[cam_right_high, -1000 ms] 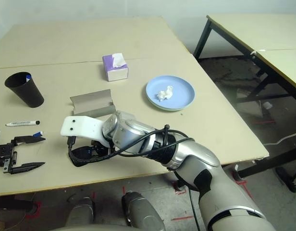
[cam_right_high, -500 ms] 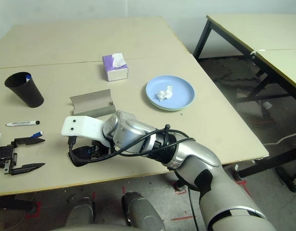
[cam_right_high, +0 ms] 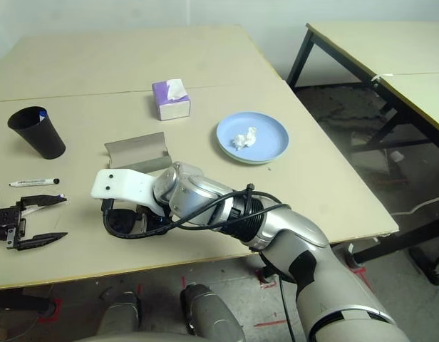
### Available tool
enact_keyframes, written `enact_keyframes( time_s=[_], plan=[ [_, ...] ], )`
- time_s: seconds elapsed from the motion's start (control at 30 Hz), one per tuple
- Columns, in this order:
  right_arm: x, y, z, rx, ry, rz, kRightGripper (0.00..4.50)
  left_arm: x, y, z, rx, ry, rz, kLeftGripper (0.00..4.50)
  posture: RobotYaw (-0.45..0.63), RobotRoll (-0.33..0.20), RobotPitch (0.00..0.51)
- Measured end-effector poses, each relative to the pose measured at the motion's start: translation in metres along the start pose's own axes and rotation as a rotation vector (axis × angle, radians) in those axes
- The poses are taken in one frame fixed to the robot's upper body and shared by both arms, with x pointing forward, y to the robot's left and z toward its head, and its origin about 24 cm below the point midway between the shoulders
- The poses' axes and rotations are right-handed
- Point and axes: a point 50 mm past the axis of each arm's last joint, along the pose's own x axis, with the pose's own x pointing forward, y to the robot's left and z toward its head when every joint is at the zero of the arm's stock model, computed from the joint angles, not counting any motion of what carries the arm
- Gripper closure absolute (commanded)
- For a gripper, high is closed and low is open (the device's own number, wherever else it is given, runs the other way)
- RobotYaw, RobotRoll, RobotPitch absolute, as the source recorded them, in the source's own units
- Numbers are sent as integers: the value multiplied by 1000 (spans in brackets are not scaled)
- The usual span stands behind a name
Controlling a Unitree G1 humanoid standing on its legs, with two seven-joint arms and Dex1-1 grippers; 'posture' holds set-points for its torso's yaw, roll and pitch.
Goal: Organize and tidy the items on the table.
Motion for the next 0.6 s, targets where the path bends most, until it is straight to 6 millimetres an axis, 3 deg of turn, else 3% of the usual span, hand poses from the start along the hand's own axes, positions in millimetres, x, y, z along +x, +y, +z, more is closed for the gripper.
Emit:
enact_keyframes(
  time_s=[0.3, 0.6],
  plan=[
    [-6, -6, -3, -90, 48, -2, 4334, 1, -1, -1, -4, -1, -3, 0, -89, 0, 128],
    [-23, -38, 16, -183, 48, -116, 4334, 4, -4, -2, -7, 1, -21, 0, -105, 0, 125]
  ],
)
